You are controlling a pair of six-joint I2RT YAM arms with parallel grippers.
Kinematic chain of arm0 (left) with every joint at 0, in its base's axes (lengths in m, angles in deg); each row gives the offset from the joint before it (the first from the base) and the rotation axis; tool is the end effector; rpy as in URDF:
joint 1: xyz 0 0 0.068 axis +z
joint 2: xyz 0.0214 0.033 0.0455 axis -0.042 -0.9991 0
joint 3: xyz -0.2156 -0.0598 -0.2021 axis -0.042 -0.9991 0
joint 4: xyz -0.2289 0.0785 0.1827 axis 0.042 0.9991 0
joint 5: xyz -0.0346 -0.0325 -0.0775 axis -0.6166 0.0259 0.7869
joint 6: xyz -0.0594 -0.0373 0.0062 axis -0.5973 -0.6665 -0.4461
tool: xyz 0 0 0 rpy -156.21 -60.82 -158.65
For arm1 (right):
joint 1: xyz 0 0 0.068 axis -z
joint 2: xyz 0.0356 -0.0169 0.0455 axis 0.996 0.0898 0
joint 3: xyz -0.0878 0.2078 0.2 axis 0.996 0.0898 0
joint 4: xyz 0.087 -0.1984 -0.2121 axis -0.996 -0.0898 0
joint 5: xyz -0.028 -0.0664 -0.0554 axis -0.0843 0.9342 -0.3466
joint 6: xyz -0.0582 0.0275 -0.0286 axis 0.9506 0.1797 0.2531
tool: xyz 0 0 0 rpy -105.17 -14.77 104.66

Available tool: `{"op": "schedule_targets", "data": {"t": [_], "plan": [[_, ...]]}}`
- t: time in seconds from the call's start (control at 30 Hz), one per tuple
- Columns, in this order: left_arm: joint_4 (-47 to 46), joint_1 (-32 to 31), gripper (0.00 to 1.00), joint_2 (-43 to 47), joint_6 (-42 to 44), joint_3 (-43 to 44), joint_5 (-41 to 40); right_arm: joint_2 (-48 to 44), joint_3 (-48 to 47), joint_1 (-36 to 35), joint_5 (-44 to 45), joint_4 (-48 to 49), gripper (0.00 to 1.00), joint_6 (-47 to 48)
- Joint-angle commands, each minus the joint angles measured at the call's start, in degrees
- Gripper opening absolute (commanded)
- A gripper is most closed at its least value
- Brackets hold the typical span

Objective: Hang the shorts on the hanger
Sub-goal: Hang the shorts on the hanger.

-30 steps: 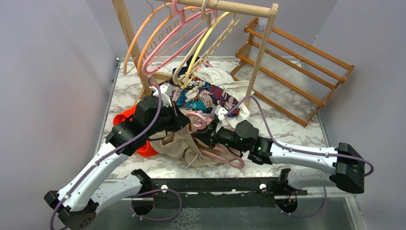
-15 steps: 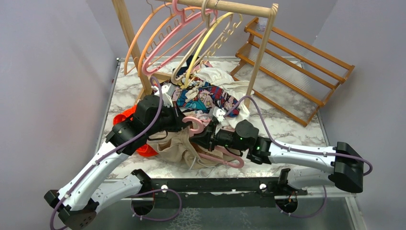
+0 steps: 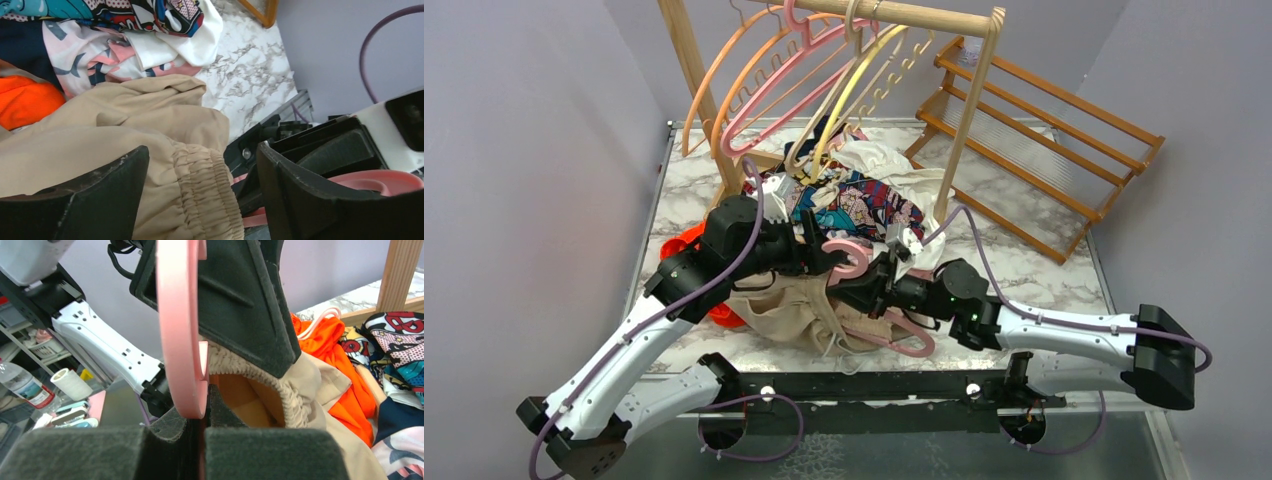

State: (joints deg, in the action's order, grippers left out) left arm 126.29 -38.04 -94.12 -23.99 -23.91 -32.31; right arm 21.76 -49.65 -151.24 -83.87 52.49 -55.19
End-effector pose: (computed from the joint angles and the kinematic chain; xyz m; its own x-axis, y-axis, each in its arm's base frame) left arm 0.1608 -0.1520 0.4017 -0.7514 -0.1832 -0.6339 0.3777 0.6683 -0.6409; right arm 0.1129 0.2824 0.3117 -0.2439 0.2401 -0.9396 -0.9405 0.1778 0.2896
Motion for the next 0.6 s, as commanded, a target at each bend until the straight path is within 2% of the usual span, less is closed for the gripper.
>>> {"op": "schedule_targets", "data": {"t": [0.0,0.13,0.4,0.57], "plan": [[-1.8,0.2,0.87,1.7,1.0,3.7,1.6,-1.9,0.6,-0.5,0.3,8.1,0.01,-2.1],[-1.1,0.1,0.98,1.8,1.6,6.0,0.8,-2.6,1.4,-0.4,1.0,9.9,0.01,-3.4],[1.0,0.2,0.99,1.8,3.5,11.6,-2.1,-4.8,3.2,-0.5,2.9,11.2,0.01,-4.3],[4.0,0.2,0.99,3.3,5.6,16.5,-8.0,-7.5,3.8,-0.5,3.6,10.0,0.01,-3.9]]}}
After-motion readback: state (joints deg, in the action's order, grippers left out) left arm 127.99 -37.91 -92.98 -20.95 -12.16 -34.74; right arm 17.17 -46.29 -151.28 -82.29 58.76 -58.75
